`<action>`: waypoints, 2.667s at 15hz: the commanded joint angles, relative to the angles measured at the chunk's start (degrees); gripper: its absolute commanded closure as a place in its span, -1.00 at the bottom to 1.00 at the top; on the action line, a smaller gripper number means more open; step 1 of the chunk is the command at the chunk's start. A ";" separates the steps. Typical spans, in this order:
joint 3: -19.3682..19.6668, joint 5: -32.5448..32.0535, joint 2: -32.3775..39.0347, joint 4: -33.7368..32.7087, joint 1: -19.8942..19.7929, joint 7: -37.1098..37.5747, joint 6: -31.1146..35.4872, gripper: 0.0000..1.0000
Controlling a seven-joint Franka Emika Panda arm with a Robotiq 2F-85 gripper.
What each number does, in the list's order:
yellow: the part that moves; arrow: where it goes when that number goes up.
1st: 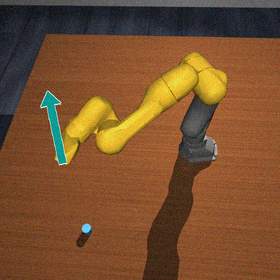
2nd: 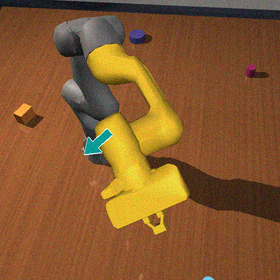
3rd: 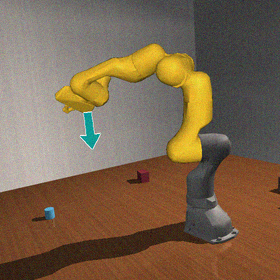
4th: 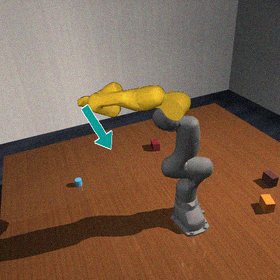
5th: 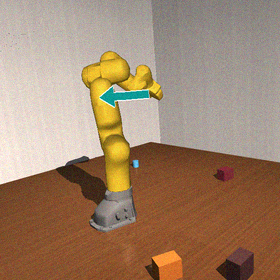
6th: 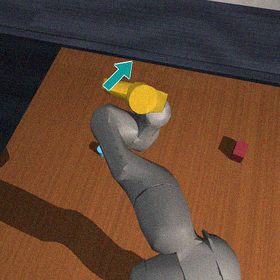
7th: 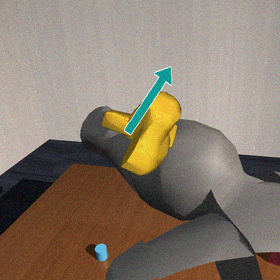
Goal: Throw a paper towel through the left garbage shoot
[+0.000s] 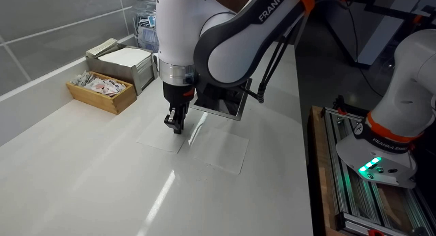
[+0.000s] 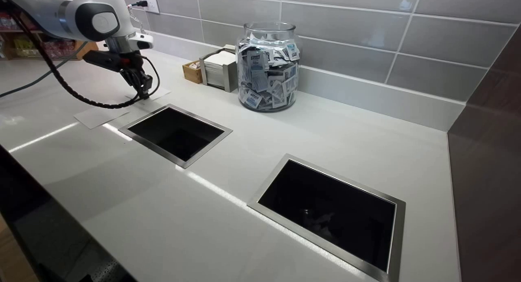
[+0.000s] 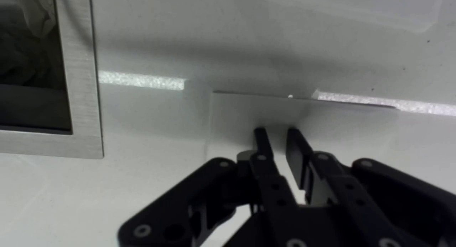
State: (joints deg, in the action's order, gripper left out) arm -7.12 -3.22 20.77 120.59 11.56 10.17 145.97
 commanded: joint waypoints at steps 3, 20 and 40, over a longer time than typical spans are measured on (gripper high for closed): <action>0.99 -1.01 1.38 -1.61 1.24 1.71 -2.14 1.00; 1.37 -2.98 2.50 -2.81 2.32 2.43 -0.98 -0.45; 2.03 -3.76 -11.70 4.65 2.80 8.38 -2.46 1.00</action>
State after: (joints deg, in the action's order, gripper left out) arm -6.28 -5.48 16.63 119.24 13.47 13.94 145.72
